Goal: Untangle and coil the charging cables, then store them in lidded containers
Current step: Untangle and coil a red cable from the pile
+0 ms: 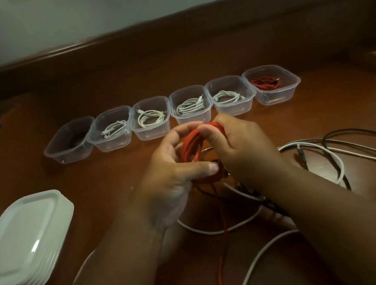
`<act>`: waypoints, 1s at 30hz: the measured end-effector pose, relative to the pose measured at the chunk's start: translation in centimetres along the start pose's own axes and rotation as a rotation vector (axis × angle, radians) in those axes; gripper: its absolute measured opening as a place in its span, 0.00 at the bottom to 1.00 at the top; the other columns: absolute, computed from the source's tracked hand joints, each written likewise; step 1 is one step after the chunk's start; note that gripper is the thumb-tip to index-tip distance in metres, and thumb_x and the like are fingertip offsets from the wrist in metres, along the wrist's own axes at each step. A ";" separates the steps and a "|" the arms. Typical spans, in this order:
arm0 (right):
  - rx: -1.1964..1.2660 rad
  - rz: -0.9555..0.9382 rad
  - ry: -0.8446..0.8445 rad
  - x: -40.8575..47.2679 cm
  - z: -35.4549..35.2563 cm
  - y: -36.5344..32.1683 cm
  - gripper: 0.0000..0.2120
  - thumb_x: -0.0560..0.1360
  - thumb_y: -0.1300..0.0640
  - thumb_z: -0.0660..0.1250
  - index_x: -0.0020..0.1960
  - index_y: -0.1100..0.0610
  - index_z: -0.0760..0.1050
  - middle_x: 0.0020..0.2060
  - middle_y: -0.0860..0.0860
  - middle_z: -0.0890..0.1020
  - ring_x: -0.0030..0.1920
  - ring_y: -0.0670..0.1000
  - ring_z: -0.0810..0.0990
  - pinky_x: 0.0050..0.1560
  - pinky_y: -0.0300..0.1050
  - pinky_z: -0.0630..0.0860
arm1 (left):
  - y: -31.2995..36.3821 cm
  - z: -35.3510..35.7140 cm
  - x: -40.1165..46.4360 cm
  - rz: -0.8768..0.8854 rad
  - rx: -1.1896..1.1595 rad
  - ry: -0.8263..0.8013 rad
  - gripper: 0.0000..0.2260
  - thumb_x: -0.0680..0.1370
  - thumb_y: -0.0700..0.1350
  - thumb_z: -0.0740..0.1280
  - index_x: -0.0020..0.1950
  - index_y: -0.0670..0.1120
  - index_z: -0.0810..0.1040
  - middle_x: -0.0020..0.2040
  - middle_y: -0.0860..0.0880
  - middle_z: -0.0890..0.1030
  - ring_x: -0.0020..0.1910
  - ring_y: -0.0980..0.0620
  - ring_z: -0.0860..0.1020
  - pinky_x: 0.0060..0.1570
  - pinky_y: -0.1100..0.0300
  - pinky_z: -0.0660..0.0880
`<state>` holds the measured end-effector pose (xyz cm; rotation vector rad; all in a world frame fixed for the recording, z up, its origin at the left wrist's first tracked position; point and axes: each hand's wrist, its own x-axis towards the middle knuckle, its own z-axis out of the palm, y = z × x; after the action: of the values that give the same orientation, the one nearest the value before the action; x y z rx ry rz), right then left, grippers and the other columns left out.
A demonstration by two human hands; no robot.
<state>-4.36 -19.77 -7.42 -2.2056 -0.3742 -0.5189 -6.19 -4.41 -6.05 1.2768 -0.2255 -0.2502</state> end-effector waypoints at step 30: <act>-0.094 -0.031 0.128 0.2 -1.2 0.3 0.18 0.79 0.40 0.56 0.49 0.55 0.72 0.38 0.45 0.75 0.36 0.47 0.75 0.35 0.44 0.73 | 1.3 1.4 -1.5 0.194 0.531 0.278 0.16 0.74 0.51 0.70 0.28 0.47 0.74 0.31 0.43 0.71 0.34 0.47 0.69 0.39 0.52 0.67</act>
<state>-4.37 -20.89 -6.81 -2.2452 -0.3225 -0.7040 -7.98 -4.85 -4.49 1.7827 -0.1808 0.1683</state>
